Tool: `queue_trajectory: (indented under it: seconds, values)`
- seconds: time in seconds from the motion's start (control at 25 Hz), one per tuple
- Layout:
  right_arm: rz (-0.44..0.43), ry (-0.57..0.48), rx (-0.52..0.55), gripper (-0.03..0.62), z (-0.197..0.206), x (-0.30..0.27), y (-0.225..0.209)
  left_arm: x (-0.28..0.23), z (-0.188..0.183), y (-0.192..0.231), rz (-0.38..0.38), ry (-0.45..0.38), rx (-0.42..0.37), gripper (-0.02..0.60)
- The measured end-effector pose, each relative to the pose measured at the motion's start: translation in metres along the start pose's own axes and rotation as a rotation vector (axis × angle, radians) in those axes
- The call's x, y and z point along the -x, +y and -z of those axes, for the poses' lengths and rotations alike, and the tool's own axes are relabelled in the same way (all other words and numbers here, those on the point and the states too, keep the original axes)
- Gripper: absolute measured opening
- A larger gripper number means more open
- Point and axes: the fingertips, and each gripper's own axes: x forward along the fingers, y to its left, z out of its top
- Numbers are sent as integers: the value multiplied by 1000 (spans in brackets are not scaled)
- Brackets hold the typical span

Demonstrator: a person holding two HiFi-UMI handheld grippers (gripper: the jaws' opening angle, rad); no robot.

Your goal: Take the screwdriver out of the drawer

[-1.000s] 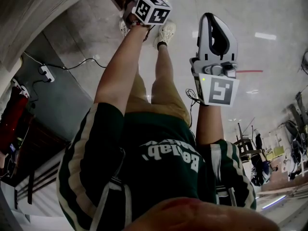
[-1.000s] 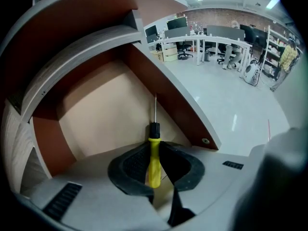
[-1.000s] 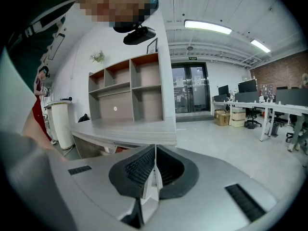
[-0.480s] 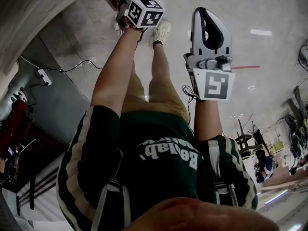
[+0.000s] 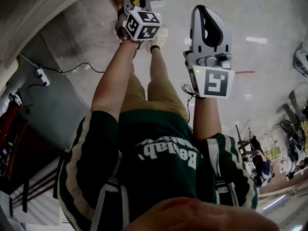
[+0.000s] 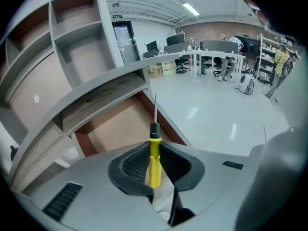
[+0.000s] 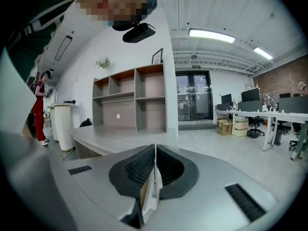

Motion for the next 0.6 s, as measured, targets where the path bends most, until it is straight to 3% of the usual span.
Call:
queue_trajectory:
  seconds: [0.2,0.4,0.6]
  values:
    - [-34,-47,58,35,-49,-2,9,39,-9,-2,4,-22,-12,75]
    - [-51,-92,77,35,-92,22,27,111,-22,-1,-4,-68,6,75]
    - [-77,-125,114,35,-146,52,33,204,-74,7,-32,-174,40,75]
